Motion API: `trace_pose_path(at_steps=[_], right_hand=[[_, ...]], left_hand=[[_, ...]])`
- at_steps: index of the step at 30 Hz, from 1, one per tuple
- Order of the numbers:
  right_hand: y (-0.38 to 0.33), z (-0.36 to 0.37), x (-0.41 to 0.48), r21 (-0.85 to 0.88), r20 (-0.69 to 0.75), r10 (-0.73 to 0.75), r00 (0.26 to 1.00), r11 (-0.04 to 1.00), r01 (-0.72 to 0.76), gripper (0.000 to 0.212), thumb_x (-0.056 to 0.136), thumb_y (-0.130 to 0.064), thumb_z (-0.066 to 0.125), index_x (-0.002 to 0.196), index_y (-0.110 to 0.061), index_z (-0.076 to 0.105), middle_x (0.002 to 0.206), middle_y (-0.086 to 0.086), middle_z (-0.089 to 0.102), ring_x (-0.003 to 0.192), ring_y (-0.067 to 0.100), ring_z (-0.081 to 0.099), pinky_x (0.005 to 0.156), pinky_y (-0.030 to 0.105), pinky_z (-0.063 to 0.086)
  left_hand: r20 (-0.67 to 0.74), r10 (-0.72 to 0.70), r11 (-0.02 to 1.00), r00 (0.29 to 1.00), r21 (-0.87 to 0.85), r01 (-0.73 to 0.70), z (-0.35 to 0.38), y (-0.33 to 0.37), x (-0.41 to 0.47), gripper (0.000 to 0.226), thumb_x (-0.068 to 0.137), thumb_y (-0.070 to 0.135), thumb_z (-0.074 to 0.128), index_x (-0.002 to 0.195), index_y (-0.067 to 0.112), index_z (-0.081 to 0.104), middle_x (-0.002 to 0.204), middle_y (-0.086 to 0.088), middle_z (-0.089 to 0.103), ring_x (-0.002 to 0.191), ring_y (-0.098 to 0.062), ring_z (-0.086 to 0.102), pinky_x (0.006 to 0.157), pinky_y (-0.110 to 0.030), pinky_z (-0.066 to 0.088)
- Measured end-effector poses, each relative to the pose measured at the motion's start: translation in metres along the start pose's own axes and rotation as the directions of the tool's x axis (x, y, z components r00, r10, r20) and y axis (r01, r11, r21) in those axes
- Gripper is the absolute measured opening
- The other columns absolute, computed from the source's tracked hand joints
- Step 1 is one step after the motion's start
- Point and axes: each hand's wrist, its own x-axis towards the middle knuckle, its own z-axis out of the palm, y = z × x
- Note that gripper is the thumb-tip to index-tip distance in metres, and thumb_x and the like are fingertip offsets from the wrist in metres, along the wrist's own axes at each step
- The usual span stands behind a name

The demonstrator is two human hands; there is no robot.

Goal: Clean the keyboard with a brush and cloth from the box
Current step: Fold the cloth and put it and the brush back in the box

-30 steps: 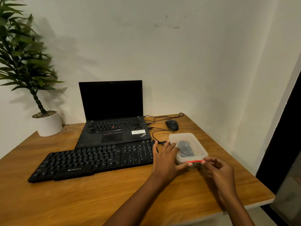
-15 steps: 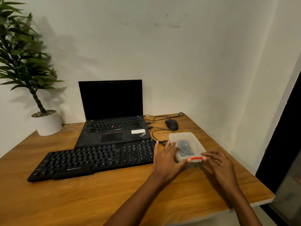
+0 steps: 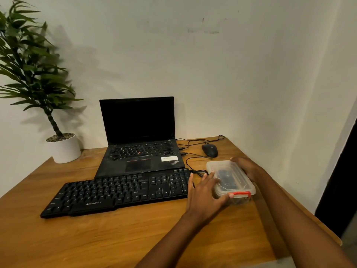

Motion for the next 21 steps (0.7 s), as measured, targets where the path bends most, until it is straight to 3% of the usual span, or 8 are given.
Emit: trace_pose_path(at_steps=[2,4,7,10,12,16,18,21], right_hand=[[-0.008,0.004,-0.001,0.087,-0.028,0.028,0.999,0.996,-0.025,0.022,0.084,-0.007,0.055,0.106,-0.007,0.06,0.109,0.016,0.059,0.098,0.033,0.059,0.09,0.045,0.049],[-0.014,0.009,-0.006,0.126,-0.076,-0.053,0.996,0.99,0.062,0.019,0.083,0.001,0.051,0.094,-0.009,0.062,0.108,0.016,0.059,0.093,0.031,0.059,0.086,0.041,0.05],[-0.015,0.017,-0.016,-0.131,-0.021,-0.223,0.975,0.967,0.218,0.02,0.09,-0.003,0.046,0.099,-0.01,0.063,0.109,0.011,0.061,0.089,0.023,0.055,0.079,0.032,0.045],[-0.019,0.023,-0.019,-0.356,0.048,-0.308,0.95,0.884,0.304,0.02,0.093,-0.001,0.043,0.089,-0.008,0.061,0.096,0.007,0.057,0.09,0.021,0.048,0.075,0.027,0.043],[-0.021,0.024,-0.015,-0.409,0.069,-0.337,0.939,0.849,0.334,0.02,0.092,0.001,0.043,0.096,-0.004,0.062,0.1,0.014,0.056,0.09,0.021,0.047,0.082,0.035,0.046],[-0.017,0.02,-0.012,-0.484,0.109,-0.383,0.917,0.786,0.386,0.03,0.091,0.001,0.048,0.073,-0.019,0.061,0.099,0.013,0.06,0.096,0.032,0.058,0.091,0.04,0.049],[-0.013,0.022,-0.01,-0.55,0.091,-0.441,0.893,0.725,0.415,0.024,0.092,-0.007,0.052,0.077,-0.023,0.063,0.105,0.015,0.062,0.1,0.033,0.058,0.09,0.038,0.049],[-0.012,0.028,-0.022,-0.678,-0.127,-0.599,0.79,0.634,0.371,0.018,0.092,-0.015,0.053,0.103,-0.012,0.068,0.118,0.012,0.061,0.105,0.027,0.056,0.088,0.03,0.044]], left_hand=[[-0.007,0.002,1.0,1.0,-0.008,-0.002,0.0,0.0,-0.001,0.106,0.061,0.092,0.005,0.135,0.028,0.047,0.153,0.005,0.03,0.142,-0.008,0.021,0.112,-0.037,-0.022],[-0.01,-0.001,1.0,1.0,-0.006,0.001,0.0,0.001,-0.001,0.102,0.063,0.09,0.008,0.135,0.028,0.047,0.153,0.006,0.03,0.142,-0.008,0.021,0.111,-0.034,-0.023],[-0.015,-0.018,1.0,1.0,-0.006,0.018,0.001,0.002,-0.002,0.095,0.067,0.086,0.014,0.135,0.029,0.047,0.153,0.007,0.029,0.142,-0.006,0.02,0.111,-0.032,-0.024],[-0.011,-0.029,1.0,1.0,-0.009,0.028,0.001,0.002,-0.002,0.087,0.071,0.081,0.021,0.136,0.029,0.046,0.154,0.007,0.028,0.143,-0.006,0.019,0.111,-0.034,-0.023],[-0.009,-0.032,0.999,0.999,0.004,0.032,0.002,0.002,-0.002,0.084,0.073,0.08,0.023,0.136,0.029,0.046,0.154,0.008,0.028,0.143,-0.006,0.019,0.112,-0.035,-0.021],[-0.017,-0.035,0.999,0.999,0.015,0.036,0.005,0.001,-0.002,0.085,0.073,0.081,0.021,0.136,0.03,0.046,0.154,0.008,0.028,0.143,-0.006,0.019,0.113,-0.036,-0.02],[-0.009,-0.046,0.999,0.999,0.004,0.046,0.004,0.001,-0.001,0.088,0.07,0.082,0.019,0.136,0.03,0.045,0.154,0.008,0.027,0.143,-0.006,0.019,0.112,-0.036,-0.021],[0.025,-0.053,0.999,0.998,-0.007,0.053,0.004,0.002,-0.001,0.096,0.065,0.085,0.013,0.139,0.03,0.041,0.156,0.007,0.023,0.144,-0.008,0.017,0.111,-0.039,-0.023]])
